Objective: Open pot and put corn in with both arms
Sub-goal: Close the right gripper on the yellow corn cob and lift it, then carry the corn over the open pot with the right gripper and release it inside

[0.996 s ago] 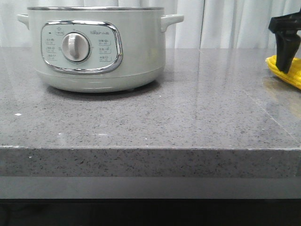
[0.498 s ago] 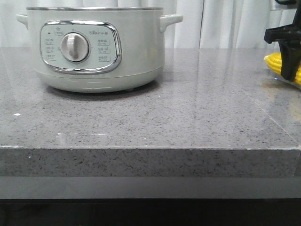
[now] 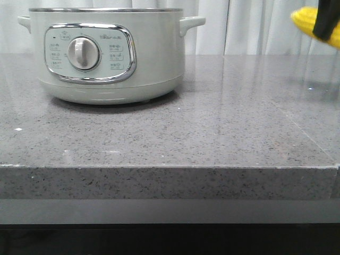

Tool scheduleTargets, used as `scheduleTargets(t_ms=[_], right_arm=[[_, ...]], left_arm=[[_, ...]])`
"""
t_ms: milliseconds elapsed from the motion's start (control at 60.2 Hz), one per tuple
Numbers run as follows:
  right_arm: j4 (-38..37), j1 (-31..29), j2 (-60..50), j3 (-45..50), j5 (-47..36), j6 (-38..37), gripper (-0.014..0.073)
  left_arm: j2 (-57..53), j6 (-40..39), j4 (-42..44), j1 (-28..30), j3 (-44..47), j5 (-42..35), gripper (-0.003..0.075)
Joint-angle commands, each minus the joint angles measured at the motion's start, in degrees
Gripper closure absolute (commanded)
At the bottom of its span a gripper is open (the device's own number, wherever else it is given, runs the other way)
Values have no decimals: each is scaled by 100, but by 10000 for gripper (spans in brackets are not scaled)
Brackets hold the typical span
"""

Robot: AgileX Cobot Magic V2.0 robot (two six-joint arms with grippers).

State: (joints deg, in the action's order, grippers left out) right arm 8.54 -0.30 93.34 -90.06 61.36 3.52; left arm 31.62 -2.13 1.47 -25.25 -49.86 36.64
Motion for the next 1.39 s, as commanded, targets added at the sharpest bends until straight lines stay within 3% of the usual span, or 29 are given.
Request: scheduleTargets(t_ms=[0, 199, 415, 714, 1096, 1378], right_arm=[[364, 55, -594, -183, -133, 249, 284], [625, 559, -1154, -183, -143, 566, 284], [810, 1540, -1386, -250, -548, 771, 284], [793, 2728, -591, -1211, -742, 788, 284], [793, 3081, 1014, -3043, -723, 788, 284], [615, 3202, 1882, -3728, -762, 788, 284]], left_arm=[[-5, -30, -19, -46, -221, -773, 483], [-5, -30, -19, -46, -221, -773, 483], [-5, -30, -19, -46, -221, -773, 483], [-5, -30, -19, -46, -221, -773, 483], [-5, -30, -19, -46, -221, -773, 483], [-5, -30, -19, -46, -221, -773, 483]])
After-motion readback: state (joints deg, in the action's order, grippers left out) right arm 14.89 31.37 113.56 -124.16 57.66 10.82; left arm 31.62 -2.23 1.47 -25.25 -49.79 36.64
